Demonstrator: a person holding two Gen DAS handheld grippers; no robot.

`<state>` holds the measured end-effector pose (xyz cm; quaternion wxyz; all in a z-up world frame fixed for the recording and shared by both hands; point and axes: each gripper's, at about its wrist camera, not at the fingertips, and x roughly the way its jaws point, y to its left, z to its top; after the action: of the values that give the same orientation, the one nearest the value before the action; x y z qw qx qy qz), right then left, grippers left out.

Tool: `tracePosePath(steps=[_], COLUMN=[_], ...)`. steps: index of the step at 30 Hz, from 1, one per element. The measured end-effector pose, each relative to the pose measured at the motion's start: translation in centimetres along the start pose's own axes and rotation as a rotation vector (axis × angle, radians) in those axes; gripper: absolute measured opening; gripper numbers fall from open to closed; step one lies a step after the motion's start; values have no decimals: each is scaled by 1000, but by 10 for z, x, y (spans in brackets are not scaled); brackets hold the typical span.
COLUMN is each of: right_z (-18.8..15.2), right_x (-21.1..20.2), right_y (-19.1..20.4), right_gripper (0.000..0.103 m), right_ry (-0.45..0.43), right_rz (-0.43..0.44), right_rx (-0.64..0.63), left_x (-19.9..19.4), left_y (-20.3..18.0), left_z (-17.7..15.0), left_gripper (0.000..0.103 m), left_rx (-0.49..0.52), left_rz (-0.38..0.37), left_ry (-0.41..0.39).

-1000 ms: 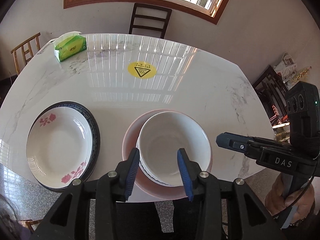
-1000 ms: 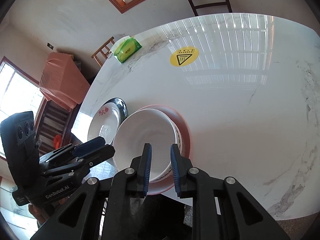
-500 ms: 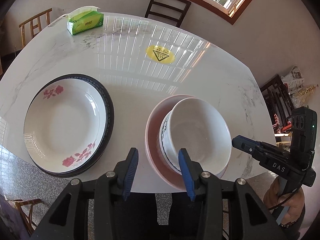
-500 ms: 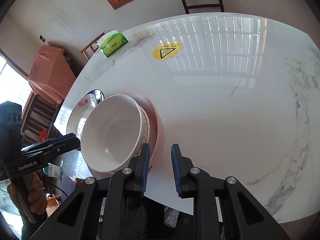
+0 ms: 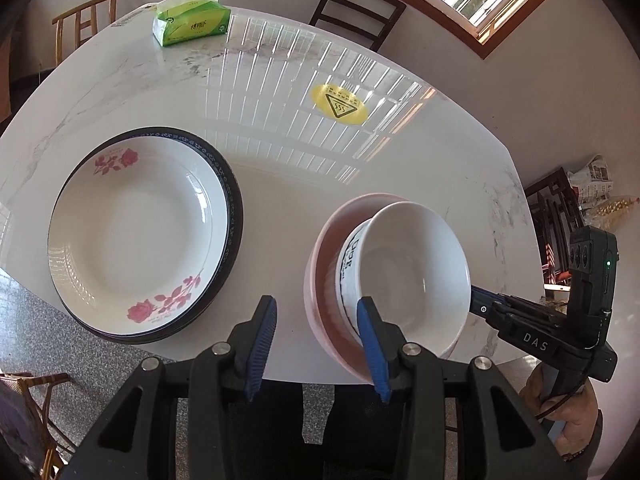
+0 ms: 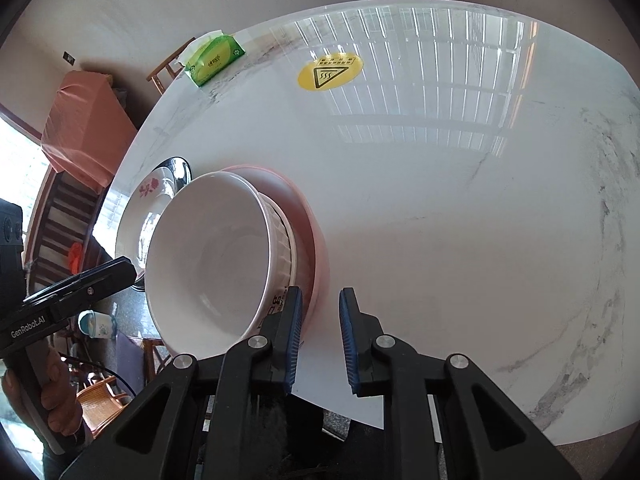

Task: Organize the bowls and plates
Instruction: 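Lift the pink bowl with its nested bowls using both grippers, then carry the nested bowl stack with both grippers over the plate stack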

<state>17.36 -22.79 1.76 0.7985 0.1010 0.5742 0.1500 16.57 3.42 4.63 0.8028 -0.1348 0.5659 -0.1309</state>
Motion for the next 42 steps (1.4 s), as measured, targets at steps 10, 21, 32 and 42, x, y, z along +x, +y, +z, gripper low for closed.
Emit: tracePosePath(steps=[10,21,32,42], right_z=[4,8,10,5], right_x=[3,20,17,16], right_y=[1,-6,12,0], right_gripper=[24,41,17,17], right_ry=[47,114,82,38], right_rz=[-42,-111,-53,42], right_rx=[11,47,-90,-33], left_x=[34,47,44,36], left_y=[-2,-13,4,-12], left_z=[4,2,0,-13], left_gripper=[43,46,34,9], left_rx=[28,69,-2,23], left_rz=[101,197,68,64], left_ry=[78,41,18,-65])
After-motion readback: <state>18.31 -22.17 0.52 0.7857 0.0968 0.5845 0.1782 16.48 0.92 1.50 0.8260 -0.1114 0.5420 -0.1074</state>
